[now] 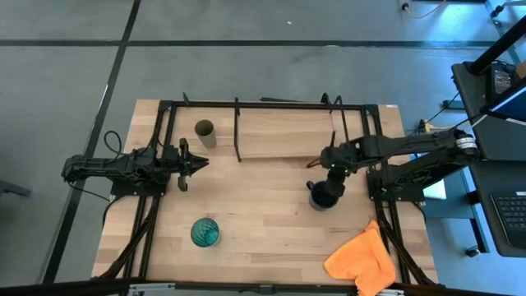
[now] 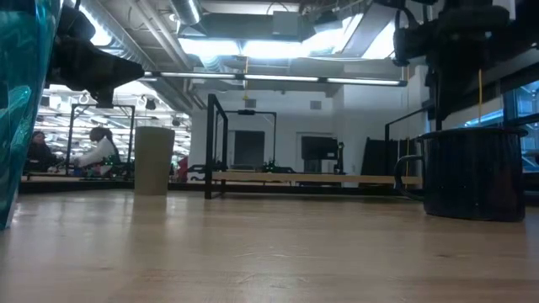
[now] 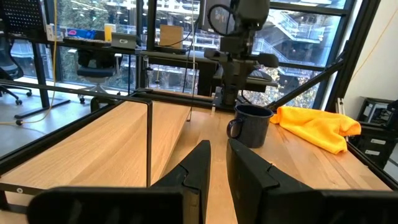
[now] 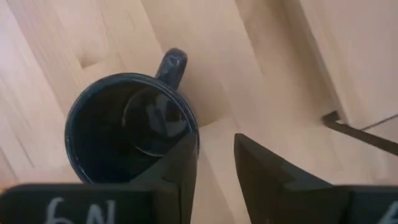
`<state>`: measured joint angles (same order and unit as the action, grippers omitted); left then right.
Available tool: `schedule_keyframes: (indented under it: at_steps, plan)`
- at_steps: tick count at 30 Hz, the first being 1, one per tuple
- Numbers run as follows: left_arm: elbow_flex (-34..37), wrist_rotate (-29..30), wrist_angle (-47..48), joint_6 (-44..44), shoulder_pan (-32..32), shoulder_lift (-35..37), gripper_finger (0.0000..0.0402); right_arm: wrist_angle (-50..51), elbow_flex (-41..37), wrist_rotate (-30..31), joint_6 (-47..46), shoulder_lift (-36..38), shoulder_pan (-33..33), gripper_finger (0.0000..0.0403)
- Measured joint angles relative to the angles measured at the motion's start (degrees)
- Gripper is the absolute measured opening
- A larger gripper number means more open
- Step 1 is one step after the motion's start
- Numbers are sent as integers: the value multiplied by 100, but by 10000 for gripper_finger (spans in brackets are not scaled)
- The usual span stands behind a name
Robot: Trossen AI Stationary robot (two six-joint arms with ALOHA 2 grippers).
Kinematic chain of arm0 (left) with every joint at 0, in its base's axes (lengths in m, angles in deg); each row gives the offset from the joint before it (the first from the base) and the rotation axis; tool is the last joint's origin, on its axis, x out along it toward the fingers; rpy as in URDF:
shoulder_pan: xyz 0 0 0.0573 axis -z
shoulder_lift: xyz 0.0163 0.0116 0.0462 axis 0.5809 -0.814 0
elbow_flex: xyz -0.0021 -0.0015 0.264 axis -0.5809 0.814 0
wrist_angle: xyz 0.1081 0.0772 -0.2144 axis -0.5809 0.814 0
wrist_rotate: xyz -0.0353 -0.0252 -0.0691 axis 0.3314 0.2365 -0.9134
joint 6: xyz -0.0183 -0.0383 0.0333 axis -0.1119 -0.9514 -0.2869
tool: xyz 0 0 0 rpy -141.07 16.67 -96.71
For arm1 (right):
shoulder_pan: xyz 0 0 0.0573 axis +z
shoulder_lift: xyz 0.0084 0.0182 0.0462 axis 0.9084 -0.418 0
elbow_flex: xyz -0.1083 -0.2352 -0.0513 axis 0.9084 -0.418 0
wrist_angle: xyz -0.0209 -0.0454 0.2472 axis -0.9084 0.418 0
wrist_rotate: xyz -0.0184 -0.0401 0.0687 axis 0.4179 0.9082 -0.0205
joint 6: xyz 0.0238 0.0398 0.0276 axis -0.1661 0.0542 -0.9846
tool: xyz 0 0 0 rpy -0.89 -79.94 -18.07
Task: Stack small to large cups/mugs on shelf
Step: Put the blue mug on the shelf
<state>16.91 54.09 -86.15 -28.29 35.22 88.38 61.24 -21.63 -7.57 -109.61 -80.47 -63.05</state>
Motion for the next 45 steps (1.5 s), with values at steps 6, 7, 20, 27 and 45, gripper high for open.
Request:
schedule_keyframes:
  at_steps: [6, 7, 20, 27, 45]
  plan:
    - [-1, -1, 0, -1, -2, 2, 47, -280, -359, -63, -337, 0, 72, 109]
    - [-1, 1, 0, -1, -2, 0, 47, -301, -410, -62, -402, 0, 87, 109]
    - [1, 1, 0, -1, 0, 0, 47, -668, -733, -108, -608, 2, 111, 109]
    - [2, -1, 0, -1, -1, 0, 47, -693, -585, -271, -552, -2, 112, 109]
    - [1, 1, 0, 0, -1, 0, 47, -677, -578, -409, -712, -2, 367, 109]
